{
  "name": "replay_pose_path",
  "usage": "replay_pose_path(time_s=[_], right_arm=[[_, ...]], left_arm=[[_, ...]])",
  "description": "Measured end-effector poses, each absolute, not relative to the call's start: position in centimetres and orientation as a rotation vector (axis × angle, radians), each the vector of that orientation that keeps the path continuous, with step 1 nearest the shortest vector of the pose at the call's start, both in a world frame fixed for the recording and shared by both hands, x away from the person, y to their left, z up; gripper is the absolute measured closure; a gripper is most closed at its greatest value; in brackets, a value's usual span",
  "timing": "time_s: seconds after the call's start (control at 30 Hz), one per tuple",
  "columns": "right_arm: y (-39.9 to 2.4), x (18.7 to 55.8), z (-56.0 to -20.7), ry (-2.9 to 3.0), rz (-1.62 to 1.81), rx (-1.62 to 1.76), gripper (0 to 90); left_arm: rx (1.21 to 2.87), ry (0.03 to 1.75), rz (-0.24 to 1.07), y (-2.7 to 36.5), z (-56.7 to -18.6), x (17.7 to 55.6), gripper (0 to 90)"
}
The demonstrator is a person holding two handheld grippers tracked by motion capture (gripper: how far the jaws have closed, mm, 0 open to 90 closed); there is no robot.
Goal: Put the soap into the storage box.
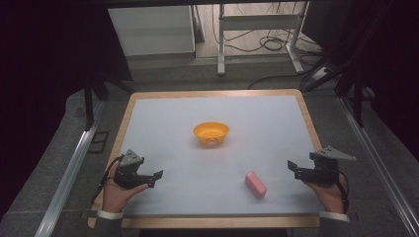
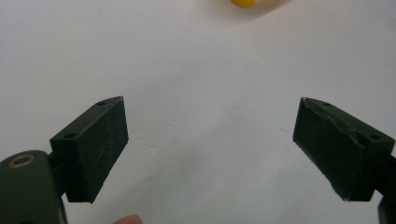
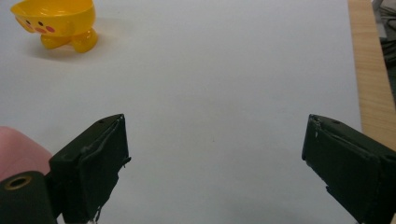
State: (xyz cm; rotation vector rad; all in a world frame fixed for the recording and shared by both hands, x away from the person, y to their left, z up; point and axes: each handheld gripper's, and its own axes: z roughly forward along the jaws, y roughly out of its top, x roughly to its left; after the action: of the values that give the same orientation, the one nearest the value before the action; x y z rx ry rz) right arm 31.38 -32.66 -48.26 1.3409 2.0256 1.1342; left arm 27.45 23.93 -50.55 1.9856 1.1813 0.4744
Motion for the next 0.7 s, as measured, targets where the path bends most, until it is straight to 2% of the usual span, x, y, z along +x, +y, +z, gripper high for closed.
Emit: replay_pose_path(time_s=[0.27,0.43,0.7], right_arm=[[-32.67,30.94,-48.21,2.044,1.099,1.347,9.3],[-32.36,30.92,-48.11,2.079,1.090,1.326,10.9],[-31.99,31.11,-48.03,2.118,1.103,1.303,13.8]], left_arm=[[1.944,1.187,0.506,23.68,-50.47,27.62,10.8],[1.982,1.157,0.469,23.55,-50.38,27.39,11.1],[1.977,1.144,0.480,23.65,-50.24,27.18,12.6]])
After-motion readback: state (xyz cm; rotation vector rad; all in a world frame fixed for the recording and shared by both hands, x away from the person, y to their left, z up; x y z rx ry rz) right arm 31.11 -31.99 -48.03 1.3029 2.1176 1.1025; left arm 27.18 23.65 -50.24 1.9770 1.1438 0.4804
